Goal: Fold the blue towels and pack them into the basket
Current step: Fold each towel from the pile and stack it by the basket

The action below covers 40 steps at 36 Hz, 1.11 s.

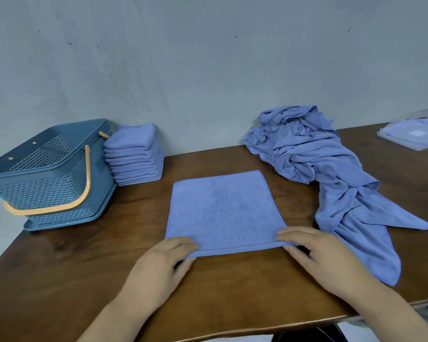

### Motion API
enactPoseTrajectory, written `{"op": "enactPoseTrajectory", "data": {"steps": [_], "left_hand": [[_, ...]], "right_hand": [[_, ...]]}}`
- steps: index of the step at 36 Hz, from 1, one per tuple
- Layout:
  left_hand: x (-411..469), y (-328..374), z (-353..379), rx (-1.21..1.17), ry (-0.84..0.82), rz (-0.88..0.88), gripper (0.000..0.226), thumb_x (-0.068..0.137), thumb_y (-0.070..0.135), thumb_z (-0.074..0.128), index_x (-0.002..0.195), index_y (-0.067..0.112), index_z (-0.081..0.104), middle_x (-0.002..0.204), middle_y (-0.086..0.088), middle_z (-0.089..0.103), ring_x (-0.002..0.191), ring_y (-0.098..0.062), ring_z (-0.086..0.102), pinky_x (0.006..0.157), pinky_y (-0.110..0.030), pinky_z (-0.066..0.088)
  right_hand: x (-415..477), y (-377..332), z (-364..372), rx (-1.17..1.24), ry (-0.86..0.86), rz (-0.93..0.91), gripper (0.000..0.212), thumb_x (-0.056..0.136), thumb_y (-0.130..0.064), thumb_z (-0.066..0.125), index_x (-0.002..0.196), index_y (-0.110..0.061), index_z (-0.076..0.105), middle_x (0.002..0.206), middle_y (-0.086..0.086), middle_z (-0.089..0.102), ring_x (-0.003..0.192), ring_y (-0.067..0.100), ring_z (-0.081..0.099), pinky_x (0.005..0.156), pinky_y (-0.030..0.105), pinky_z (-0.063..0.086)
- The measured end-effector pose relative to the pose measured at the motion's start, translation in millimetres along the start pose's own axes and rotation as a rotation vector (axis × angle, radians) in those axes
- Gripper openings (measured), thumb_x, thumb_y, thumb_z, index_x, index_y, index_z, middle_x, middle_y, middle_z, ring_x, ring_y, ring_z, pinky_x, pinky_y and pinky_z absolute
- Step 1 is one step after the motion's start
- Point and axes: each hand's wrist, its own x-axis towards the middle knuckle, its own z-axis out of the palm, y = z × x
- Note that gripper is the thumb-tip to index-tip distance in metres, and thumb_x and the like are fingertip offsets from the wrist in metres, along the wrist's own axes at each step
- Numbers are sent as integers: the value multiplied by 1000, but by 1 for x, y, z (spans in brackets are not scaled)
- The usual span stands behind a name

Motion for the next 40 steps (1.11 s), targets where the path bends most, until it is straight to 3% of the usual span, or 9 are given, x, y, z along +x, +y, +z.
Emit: {"op": "enactPoseTrajectory", "data": {"steps": [6,11,14,21,24,28,32,37,40], "left_hand": [[-22,-20,-12,-76,18,-170,29,98,33,75,123,49,73,128,40,64,123,17,57,98,-6,44],[-25,-18,-15,-151,42,-212,18,100,38,70,112,52,71,101,27,70,94,-2,68,75,-18,51],[-26,-18,-18,-193,44,-220,15,100,50,62,112,54,69,104,24,72,95,-6,69,73,-23,53],[-26,-28,-17,-431,80,-283,29,96,52,69,124,42,72,110,19,78,99,-2,74,80,-22,55],[-20,-31,-13,-522,123,-292,42,95,64,70,128,37,70,108,14,80,96,-4,76,79,-13,52],[4,-32,-11,-664,217,-302,60,92,72,67,136,32,61,110,4,80,95,-13,77,82,-27,60],[47,-30,-17,-680,384,-294,46,98,59,64,134,32,58,104,4,78,94,-12,74,77,-19,54],[114,-42,-18,-634,467,-416,21,99,53,61,118,44,58,91,10,76,81,-1,68,74,-33,46],[145,-55,-7,-606,390,-535,9,103,44,61,111,47,57,91,10,74,76,1,62,69,-32,42]], "right_hand": [[2,-7,-5,109,36,58,20,100,-43,63,112,-59,66,114,-43,65,109,-13,62,86,6,43],[0,-7,-7,128,66,72,17,101,-49,57,110,-57,68,107,-31,71,104,-2,65,81,18,48],[1,-4,-8,144,73,98,18,102,-42,61,111,-56,69,104,-25,72,102,2,66,82,21,48],[5,-10,-11,304,119,163,23,97,-50,59,115,-47,73,107,-19,76,103,0,70,84,11,48],[15,-12,-12,378,141,172,28,99,-51,58,122,-42,72,112,-15,76,105,4,71,85,11,49],[45,-16,-12,439,181,173,25,107,-45,54,128,-44,66,116,-17,73,99,6,69,84,21,57],[97,-19,-12,506,271,159,25,110,-34,54,128,-50,62,111,-20,71,105,-1,65,89,23,48],[166,-9,-1,512,338,217,22,109,-34,53,121,-52,58,66,-2,41,56,9,41,53,17,38],[195,5,15,435,257,308,16,109,-33,54,122,-42,57,65,-11,47,56,8,45,56,22,38]]}}
